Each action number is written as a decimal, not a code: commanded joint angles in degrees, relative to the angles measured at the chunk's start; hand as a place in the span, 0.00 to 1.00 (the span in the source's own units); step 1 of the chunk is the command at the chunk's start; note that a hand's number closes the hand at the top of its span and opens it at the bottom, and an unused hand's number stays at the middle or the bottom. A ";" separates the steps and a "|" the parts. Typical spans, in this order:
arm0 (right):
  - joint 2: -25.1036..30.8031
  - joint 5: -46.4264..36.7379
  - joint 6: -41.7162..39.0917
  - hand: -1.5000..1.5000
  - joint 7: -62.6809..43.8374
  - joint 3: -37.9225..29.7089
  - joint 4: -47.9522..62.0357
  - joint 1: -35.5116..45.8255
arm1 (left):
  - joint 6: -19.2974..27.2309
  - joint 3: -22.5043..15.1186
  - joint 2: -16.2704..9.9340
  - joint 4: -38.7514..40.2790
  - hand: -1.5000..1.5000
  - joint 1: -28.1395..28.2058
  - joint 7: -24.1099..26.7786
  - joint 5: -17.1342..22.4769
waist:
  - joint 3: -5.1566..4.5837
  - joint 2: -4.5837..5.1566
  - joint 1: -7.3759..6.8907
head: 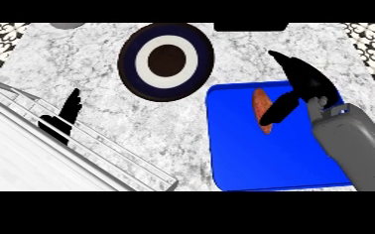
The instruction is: Pick the sweet potato from the tray and place it in the plate
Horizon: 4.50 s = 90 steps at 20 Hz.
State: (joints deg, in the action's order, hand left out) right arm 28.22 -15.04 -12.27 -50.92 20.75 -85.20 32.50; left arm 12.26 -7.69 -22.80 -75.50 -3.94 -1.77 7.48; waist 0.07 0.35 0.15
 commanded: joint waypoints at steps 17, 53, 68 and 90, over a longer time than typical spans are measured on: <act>-3.79 -3.52 -2.10 0.00 5.43 2.67 12.18 -3.47 | -0.84 -2.14 2.19 -6.57 0.50 -7.86 -1.03 -1.68 | 0.01 -0.39 -0.03; -5.38 -19.45 30.37 1.00 26.58 -4.18 10.99 -4.43 | -2.02 1.20 1.78 -4.87 0.50 -7.79 -0.19 -1.18 | 0.01 -0.75 1.66; -16.45 -14.85 26.57 1.00 26.78 -4.29 13.41 10.43 | -3.92 -0.08 2.91 -3.10 0.50 -11.60 -1.13 -1.82 | -0.06 0.14 -0.94; -28.18 -9.31 31.42 0.00 28.71 -6.98 49.31 26.98 | -4.12 -2.10 5.42 -1.39 0.50 -14.12 0.91 -3.78 | 0.09 1.37 -5.53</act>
State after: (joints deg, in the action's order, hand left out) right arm 0.60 -28.88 17.94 -23.61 15.13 -39.31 59.21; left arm 9.04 -7.73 -18.90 -71.10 -9.92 -1.53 4.57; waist 1.69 1.45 -4.95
